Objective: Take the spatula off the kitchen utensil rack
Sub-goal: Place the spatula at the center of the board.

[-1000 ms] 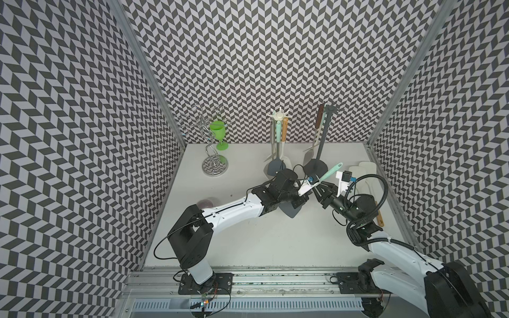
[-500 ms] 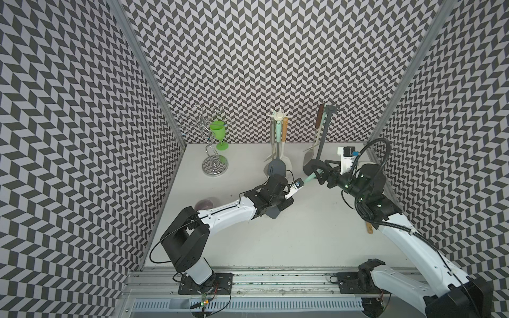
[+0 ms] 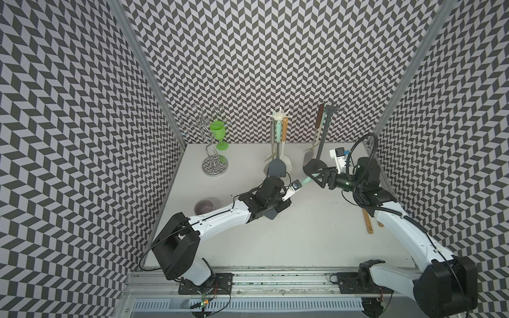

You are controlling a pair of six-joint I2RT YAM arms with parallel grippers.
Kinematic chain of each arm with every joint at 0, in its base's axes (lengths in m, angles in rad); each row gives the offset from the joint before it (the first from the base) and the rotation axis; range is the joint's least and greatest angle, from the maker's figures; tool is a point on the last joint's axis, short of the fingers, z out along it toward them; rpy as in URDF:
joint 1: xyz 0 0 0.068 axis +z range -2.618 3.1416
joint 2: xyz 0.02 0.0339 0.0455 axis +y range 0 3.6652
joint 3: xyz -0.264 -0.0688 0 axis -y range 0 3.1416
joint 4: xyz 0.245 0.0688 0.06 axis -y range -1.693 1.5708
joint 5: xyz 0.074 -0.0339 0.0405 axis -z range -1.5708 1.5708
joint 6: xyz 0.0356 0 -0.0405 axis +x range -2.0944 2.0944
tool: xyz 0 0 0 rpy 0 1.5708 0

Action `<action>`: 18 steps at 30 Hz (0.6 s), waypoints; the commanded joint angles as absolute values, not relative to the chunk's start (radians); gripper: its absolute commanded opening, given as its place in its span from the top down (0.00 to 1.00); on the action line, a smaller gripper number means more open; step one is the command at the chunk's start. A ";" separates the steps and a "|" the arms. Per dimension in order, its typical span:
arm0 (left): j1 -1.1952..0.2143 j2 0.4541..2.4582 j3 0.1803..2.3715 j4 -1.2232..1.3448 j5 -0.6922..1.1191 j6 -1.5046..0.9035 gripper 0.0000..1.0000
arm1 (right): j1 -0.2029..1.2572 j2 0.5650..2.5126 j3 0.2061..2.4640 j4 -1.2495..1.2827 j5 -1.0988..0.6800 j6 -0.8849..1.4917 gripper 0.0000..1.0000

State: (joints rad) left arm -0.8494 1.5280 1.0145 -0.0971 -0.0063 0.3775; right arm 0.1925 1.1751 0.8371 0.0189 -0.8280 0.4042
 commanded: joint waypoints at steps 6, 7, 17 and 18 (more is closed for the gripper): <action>-0.859 1.520 1.023 -0.062 0.054 0.384 1.00 | 0.248 1.133 0.736 0.244 -0.913 0.484 0.37; -0.859 1.522 1.023 -0.062 0.058 0.384 1.00 | 0.252 1.136 0.737 0.254 -0.910 0.484 0.39; -0.859 1.508 1.010 -0.042 0.103 0.369 1.00 | 0.253 1.150 0.734 0.388 -0.858 0.544 0.82; -0.858 1.504 1.010 -0.039 0.107 0.362 1.00 | 0.252 1.143 0.731 0.392 -0.849 0.546 0.94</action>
